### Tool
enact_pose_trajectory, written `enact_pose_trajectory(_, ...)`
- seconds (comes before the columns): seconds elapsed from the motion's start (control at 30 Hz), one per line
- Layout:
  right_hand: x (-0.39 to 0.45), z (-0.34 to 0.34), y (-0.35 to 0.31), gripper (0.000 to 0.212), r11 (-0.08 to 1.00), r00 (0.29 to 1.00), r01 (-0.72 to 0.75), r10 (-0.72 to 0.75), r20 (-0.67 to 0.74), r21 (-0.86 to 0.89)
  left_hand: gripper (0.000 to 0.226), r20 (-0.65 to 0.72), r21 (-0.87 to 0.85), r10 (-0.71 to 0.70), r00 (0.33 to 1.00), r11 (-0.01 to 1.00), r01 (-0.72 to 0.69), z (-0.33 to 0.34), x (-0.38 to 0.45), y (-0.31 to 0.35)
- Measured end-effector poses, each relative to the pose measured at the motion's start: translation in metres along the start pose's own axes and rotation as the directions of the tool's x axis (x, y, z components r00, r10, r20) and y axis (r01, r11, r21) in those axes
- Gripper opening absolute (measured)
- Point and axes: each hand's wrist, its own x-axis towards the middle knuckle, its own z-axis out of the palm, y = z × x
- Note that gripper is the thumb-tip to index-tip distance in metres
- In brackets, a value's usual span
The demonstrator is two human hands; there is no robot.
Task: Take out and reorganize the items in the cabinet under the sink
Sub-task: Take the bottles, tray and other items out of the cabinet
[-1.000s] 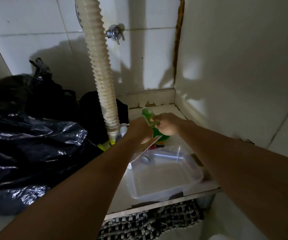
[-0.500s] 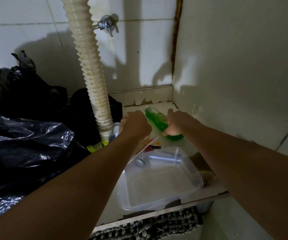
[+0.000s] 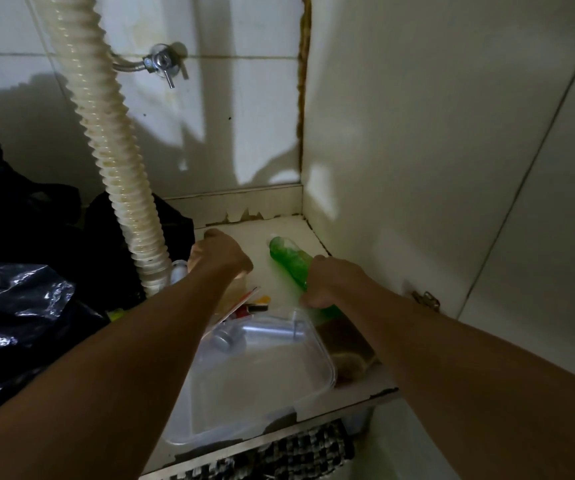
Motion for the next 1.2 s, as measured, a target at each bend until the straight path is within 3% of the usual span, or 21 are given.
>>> enact_pose_trajectory(0.1, -0.003, 0.003, -0.002, 0.058, 1.000, 1.000, 0.004, -0.004, -0.017, 0.024, 0.097, 0.004, -0.106, -0.020, 1.000, 0.994, 0.020, 0.001, -0.002, 0.001)
enact_pose_trajectory(0.2, -0.007, -0.004, -0.001, 0.051, 0.999, 1.000, -0.002, 0.002, -0.008, 0.050, 0.095, 0.028, -0.339, -0.037, 0.999, 0.940, 0.045, -0.006, 0.001, 0.000)
enact_pose_trajectory(0.33, -0.011, -0.014, -0.003, 0.053, 0.963, 0.996, -0.054, 0.071, -0.058, 0.262, 0.090, 0.066, -0.619, -0.058, 0.996, 0.780, 0.086, -0.022, 0.005, -0.007)
enact_pose_trajectory(0.4, -0.015, -0.024, -0.004, 0.061, 0.920, 0.992, -0.071, 0.106, -0.072, 0.384, 0.077, 0.123, -0.710, -0.039, 0.992, 0.695, 0.115, -0.030, 0.004, -0.010)
enact_pose_trajectory(0.5, -0.025, -0.041, -0.008, 0.066, 0.826, 0.988, -0.044, 0.119, -0.097, 0.562, 0.056, 0.209, -0.743, 0.020, 0.978, 0.653, 0.145, -0.041, -0.002, -0.013)
enact_pose_trajectory(0.73, -0.055, -0.053, -0.019, 0.064, 0.625, 0.990, -0.063, 0.139, -0.032, 0.778, 0.061, 0.378, -0.661, 0.097, 0.921, 0.725, 0.195, -0.073, -0.020, -0.005)
enact_pose_trajectory(0.83, -0.070, -0.054, -0.020, 0.063, 0.499, 0.987, -0.047, 0.159, -0.038, 0.865, 0.061, 0.358, -0.722, 0.149, 0.922, 0.670, 0.172, -0.085, -0.031, -0.008)
enact_pose_trajectory(0.93, -0.091, -0.056, -0.017, 0.060, 0.332, 0.984, -0.024, 0.174, -0.036, 0.943, 0.044, 0.258, -0.816, 0.108, 0.960, 0.556, 0.157, -0.094, -0.050, -0.017)
enact_pose_trajectory(1.07, -0.133, -0.055, -0.012, 0.050, 0.021, 0.991, -0.061, 0.121, 0.058, 0.998, 0.036, 0.237, -0.937, 0.115, 0.965, 0.289, 0.195, -0.101, -0.095, -0.040)
enact_pose_trajectory(1.13, -0.159, -0.051, -0.009, 0.037, -0.182, 0.998, -0.070, -0.005, 0.070, 0.981, 0.020, 0.235, -0.969, 0.170, 0.957, 0.121, 0.217, -0.105, -0.125, -0.054)
enact_pose_trajectory(1.2, -0.185, -0.042, -0.005, 0.035, -0.282, 0.990, -0.063, -0.140, 0.024, 0.957, 0.006, 0.247, -0.966, 0.240, 0.939, -0.010, 0.257, -0.107, -0.158, -0.071)
